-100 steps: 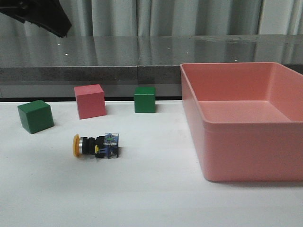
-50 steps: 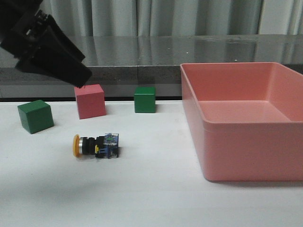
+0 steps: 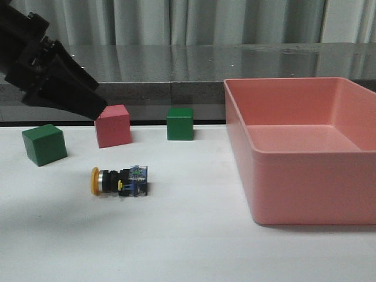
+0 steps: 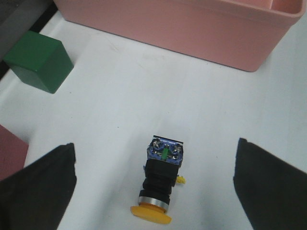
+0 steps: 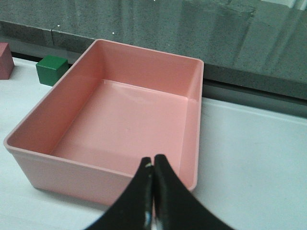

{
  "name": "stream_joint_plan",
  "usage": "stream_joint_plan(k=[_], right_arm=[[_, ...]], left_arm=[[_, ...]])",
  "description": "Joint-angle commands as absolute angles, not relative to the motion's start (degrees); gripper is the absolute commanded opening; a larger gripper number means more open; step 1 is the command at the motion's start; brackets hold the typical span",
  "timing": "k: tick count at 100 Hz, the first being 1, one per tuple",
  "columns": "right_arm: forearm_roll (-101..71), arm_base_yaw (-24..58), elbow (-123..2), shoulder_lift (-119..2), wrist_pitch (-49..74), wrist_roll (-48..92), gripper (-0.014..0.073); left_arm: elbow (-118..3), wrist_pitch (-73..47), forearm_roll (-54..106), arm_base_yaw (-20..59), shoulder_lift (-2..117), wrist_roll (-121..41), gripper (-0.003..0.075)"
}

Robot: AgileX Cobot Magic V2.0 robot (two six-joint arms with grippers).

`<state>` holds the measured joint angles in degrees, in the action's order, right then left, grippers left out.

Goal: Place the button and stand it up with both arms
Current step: 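Lower the left gripper onto the button lying on its side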

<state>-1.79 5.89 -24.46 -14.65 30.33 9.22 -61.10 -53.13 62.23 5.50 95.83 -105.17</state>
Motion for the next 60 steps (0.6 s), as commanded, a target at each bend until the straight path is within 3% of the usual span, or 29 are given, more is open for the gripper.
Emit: stream_joint_plan(k=[1, 60], right_arm=[[-2.2, 5.4, -25.9, -15.1, 26.2, 9.3, -0.0113], [-2.2, 5.4, -24.4, -15.1, 25.9, 9.3, -0.0113]], left_arm=[[-62.7, -56.2, 66.2, 5.6, 94.2, -107.4, 0.0638], [-62.7, -57.6, 69.0, 5.4, 107.6, -121.0, 0.0634]])
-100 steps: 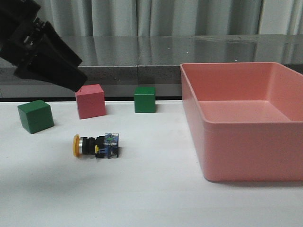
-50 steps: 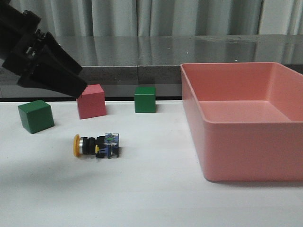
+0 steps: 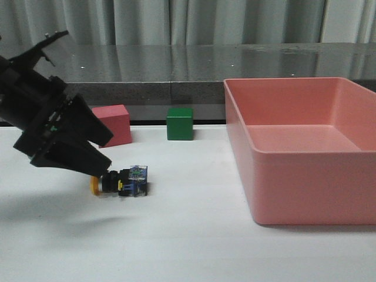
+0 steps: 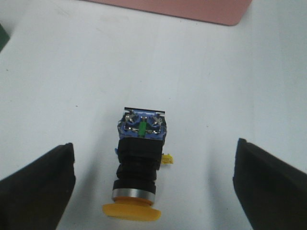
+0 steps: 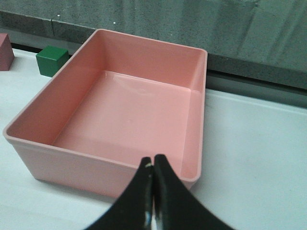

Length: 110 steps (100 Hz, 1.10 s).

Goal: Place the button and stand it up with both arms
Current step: 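Lower the left gripper onto the button lying on its side, then grasp the button with the left gripper and rotate it upright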

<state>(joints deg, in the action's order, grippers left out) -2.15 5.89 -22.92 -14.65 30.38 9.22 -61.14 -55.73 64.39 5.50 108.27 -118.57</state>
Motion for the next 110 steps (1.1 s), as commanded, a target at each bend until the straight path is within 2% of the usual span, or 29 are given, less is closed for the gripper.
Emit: stream_joint_plan(k=[1, 49, 53, 60, 62, 65, 67, 69, 92, 110], right_arm=[[-2.2, 5.4, -24.4, -15.1, 25.9, 9.3, -0.0113], [-2.2, 5.4, -24.4, -15.1, 25.2, 9.3, -0.0113], [-2.2, 5.4, -24.4, -15.1, 25.2, 9.3, -0.0113], [-2.2, 5.4, -24.4, -15.1, 25.2, 9.3, -0.0113], [-2.2, 5.4, -24.4, -15.1, 25.2, 9.3, -0.0113], [-2.2, 5.4, -24.4, -15.1, 25.2, 9.3, -0.0113], [-2.2, 5.4, -24.4, -15.1, 25.2, 9.3, -0.0113], [-2.2, 5.4, -24.4, -15.1, 25.2, 9.3, -0.0113], [-2.2, 5.4, -24.4, -15.1, 25.2, 9.3, -0.0113], [-2.2, 5.4, -24.4, -15.1, 25.2, 9.3, -0.0113]], left_arm=[[-62.7, -57.6, 69.4, 5.4, 108.0, -121.2, 0.0629], [-62.7, -55.7, 70.8, 5.4, 118.5, -125.6, 0.0400], [-62.7, -55.8, 70.8, 5.4, 118.9, -125.6, 0.0360], [-62.7, -57.4, 70.8, 5.4, 119.0, -125.6, 0.0227], [-62.7, -57.9, 70.8, 5.4, 119.0, -125.6, 0.0158], [-62.7, -59.0, 70.5, 5.3, 118.8, -125.6, 0.0102], [-62.7, -59.7, 70.2, 5.3, 118.5, -125.6, 0.0024], [-62.7, -60.2, 69.7, 5.2, 118.2, -125.6, -0.0015], [-63.8, -60.8, 61.5, 4.5, 108.4, -116.5, -0.0020], [-68.1, -49.5, 37.3, 9.0, 96.3, -99.7, -0.0020]])
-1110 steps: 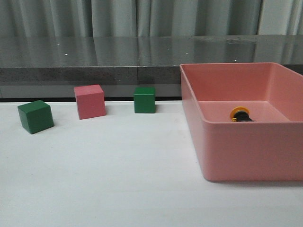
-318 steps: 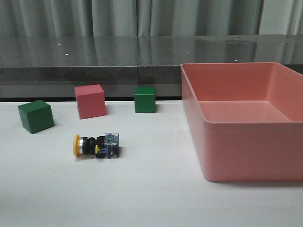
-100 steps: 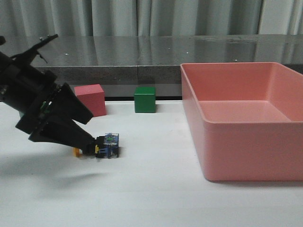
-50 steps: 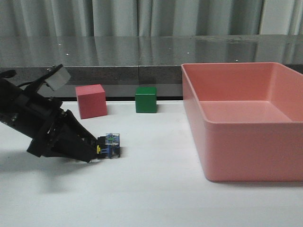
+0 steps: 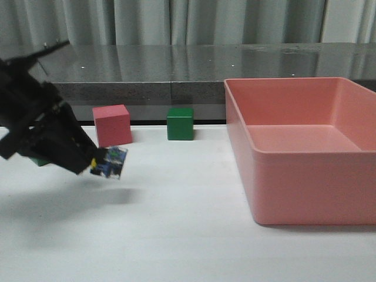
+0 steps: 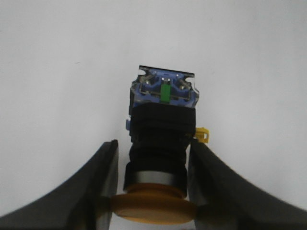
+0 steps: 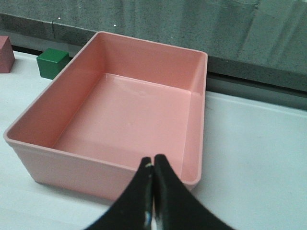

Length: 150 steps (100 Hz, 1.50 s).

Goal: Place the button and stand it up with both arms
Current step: 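Grasp the button with the left gripper and rotate it upright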

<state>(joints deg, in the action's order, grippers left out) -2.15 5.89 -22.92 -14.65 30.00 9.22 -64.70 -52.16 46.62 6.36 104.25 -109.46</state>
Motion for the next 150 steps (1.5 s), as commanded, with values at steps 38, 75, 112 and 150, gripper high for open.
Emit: stream_joint_plan(k=[38, 75, 112, 150], right_arm=[[-2.2, 5.4, -24.4, -15.1, 25.2, 9.3, -0.0113], [-2.2, 5.4, -24.4, -15.1, 24.9, 9.3, -0.0113], [-2.2, 5.4, -24.4, -15.1, 24.4, 9.3, -0.0113], [-2.2, 5.4, -24.4, -15.1, 24.3, 9.3, -0.0113]], left_arm=[[-75.8, -53.2, -12.4, 25.7, 93.0, -69.1, -0.0019], [-75.8, -53.2, -36.1, 36.2, 101.5, -54.2, -0.0019], [-75.8, -53.9, -40.8, 37.7, 107.2, -48.6, -0.0019], [-75.8, -54.0, -39.9, 37.7, 107.3, -48.6, 0.0104]])
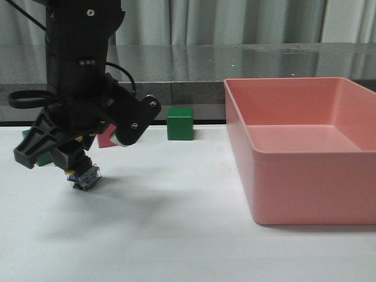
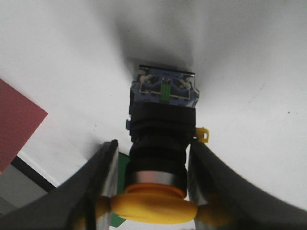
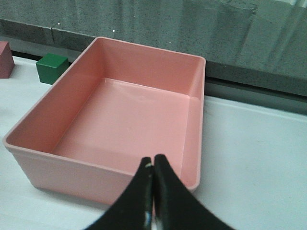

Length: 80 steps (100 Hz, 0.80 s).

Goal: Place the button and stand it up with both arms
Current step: 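Grasp the button with the left gripper and rotate it upright, then release the upright button and raise the left gripper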

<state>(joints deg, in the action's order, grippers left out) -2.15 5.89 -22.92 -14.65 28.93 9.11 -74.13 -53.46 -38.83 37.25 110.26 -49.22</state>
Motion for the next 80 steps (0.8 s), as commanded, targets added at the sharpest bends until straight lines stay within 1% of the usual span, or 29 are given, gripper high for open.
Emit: stream_joint_plan(k=[1, 5, 6, 8, 11, 12, 13, 15, 16, 20, 23, 27, 40, 50, 57, 64, 65, 66, 68, 71, 73, 74, 75, 76, 77, 78, 80], right_arm=[[-2.2, 5.4, -24.4, -15.1, 24.3, 9.3, -0.0113], [-2.2, 5.4, -24.4, -15.1, 24.3, 9.3, -0.0113], [-2.2, 5.4, -24.4, -15.1, 24.3, 9.3, -0.0113], [-2.2, 5.4, -24.4, -15.1, 24.3, 9.3, -0.0113], [-2.2, 5.4, -24.4, -15.1, 24.3, 9.3, -0.0113], [-2.2, 5.4, -24.4, -15.1, 24.3, 9.3, -0.0113], [-2.2, 5.4, -24.4, -15.1, 24.3, 9.3, -0.0113], [-2.2, 5.4, -24.4, -15.1, 24.3, 9.3, -0.0113], [-2.2, 5.4, -24.4, -15.1, 24.3, 9.3, -0.0113], [-2.2, 5.4, -24.4, -15.1, 24.3, 9.3, -0.0113], [-2.2, 5.4, -24.4, -15.1, 24.3, 9.3, -0.0113], [-2.2, 5.4, -24.4, -15.1, 24.3, 9.3, -0.0113], [-2.2, 5.4, -24.4, -15.1, 24.3, 9.3, -0.0113], [-2.2, 5.4, -24.4, -15.1, 24.3, 9.3, -0.0113], [-2.2, 5.4, -24.4, -15.1, 24.3, 9.3, -0.0113], [-2.2, 5.4, -24.4, -15.1, 24.3, 9.3, -0.0113], [-2.2, 5.4, -24.4, -15.1, 24.3, 9.3, -0.0113], [-2.2, 5.4, -24.4, -15.1, 24.3, 9.3, -0.0113], [-2.2, 5.4, -24.4, -15.1, 24.3, 9.3, -0.0113], [-2.2, 5.4, -24.4, -15.1, 24.3, 9.3, -0.0113], [-2.2, 5.4, -24.4, -15.1, 24.3, 9.3, -0.0113], [-2.2, 5.4, -24.4, -15.1, 24.3, 9.3, -0.0113], [-2.2, 5.4, -24.4, -15.1, 24.3, 9.3, -0.0113], [-2.2, 5.4, -24.4, -15.1, 24.3, 9.3, -0.0113], [-2.2, 5.4, -24.4, -15.1, 24.3, 9.3, -0.0113], [-2.2, 5.4, -24.4, -15.1, 24.3, 9.3, -0.0113], [-2.2, 5.4, -24.4, -15.1, 24.3, 9.3, -0.0113]], left_arm=[[-75.8, -54.0, -39.9, 37.7, 107.3, -48.6, 0.0117], [-75.8, -54.0, -39.8, 37.7, 107.3, -48.6, 0.0206], [-75.8, -54.0, -39.6, 37.7, 107.3, -48.6, 0.0242], [-75.8, -53.7, -39.5, 37.7, 107.3, -48.6, 0.0279], [-75.8, -53.5, -39.3, 37.7, 107.2, -48.5, 0.0377], [-75.8, -53.4, -39.4, 37.7, 107.2, -48.4, 0.0396], [-75.8, -53.3, -39.3, 37.7, 107.1, -48.4, 0.0435], [-75.8, -53.1, -39.3, 37.7, 107.1, -48.0, 0.0473], [-75.8, -53.1, -39.3, 37.7, 107.1, -47.8, 0.0508], [-76.0, -53.1, -39.3, 37.7, 106.8, -46.3, 0.0594], [-76.4, -53.5, -39.3, 37.7, 106.7, -45.5, 0.0632], [-77.0, -54.8, -39.3, 37.7, 106.2, -44.5, 0.0662], [-78.9, -59.7, -39.0, 37.7, 103.6, -44.2, 0.0653], [-79.3, -63.5, -37.1, 36.8, 100.4, -44.1, 0.0616], [-79.3, -65.8, -34.4, 35.1, 97.8, -42.9, 0.0552], [-79.3, -66.6, -30.7, 32.3, 95.0, -37.9, 0.0424], [-79.3, -66.7, -29.8, 31.7, 94.4, -36.4, 0.0372], [-79.3, -66.7, -29.8, 31.3, 94.1, -36.4, 0.0372], [-79.3, -66.7, -28.8, 29.9, 93.2, -34.2, 0.0295], [-79.3, -66.7, -27.2, 29.2, 92.3, -32.6, 0.0234], [-79.3, -66.4, -25.5, 27.4, 91.0, -30.7, 0.0145], [-79.3, -66.4, -25.0, 27.4, 90.7, -30.4, 0.0122], [-79.3, -66.1, -24.5, 26.6, 90.0, -29.7, 0.0075], [-79.3, -66.0, -23.4, 26.2, 89.7, -29.7, 0.0052], [-79.3, -65.7, -22.8, 25.4, 89.0, -29.2, 0.0005], [-79.3, -65.4, -22.2, 24.6, 88.3, -29.2, -0.0017], [-79.3, -64.8, -19.7, 23.4, 87.7, -29.2, -0.0016]])
